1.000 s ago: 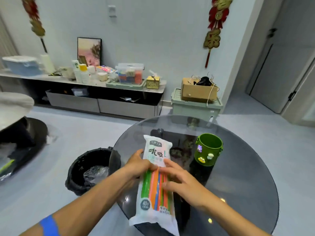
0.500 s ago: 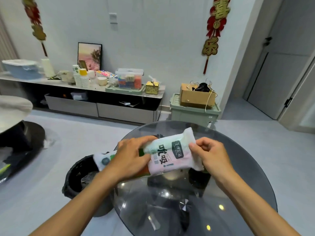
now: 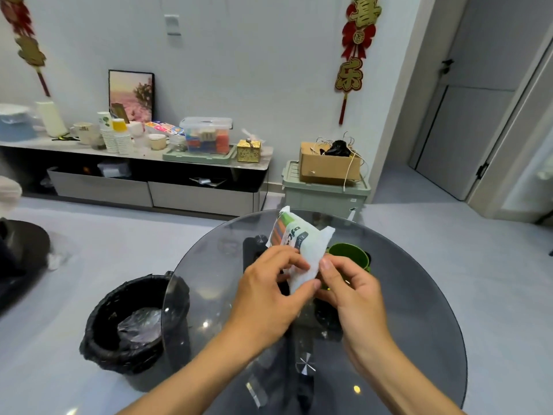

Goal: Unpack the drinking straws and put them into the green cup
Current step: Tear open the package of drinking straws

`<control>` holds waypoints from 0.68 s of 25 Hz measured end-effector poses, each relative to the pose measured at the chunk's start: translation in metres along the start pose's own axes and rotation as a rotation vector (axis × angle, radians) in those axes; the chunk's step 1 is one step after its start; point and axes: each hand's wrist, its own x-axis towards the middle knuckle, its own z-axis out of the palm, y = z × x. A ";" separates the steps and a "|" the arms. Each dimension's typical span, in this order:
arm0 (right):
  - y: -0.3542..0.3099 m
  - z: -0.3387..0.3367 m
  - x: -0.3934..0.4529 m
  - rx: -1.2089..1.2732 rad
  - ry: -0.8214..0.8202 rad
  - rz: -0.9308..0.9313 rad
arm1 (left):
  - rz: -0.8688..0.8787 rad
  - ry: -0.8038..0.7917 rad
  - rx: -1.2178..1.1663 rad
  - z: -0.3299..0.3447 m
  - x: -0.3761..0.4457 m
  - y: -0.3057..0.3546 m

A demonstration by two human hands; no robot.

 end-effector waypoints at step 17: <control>0.003 0.010 -0.003 -0.496 0.039 -0.288 | 0.023 0.045 0.021 -0.005 -0.006 -0.007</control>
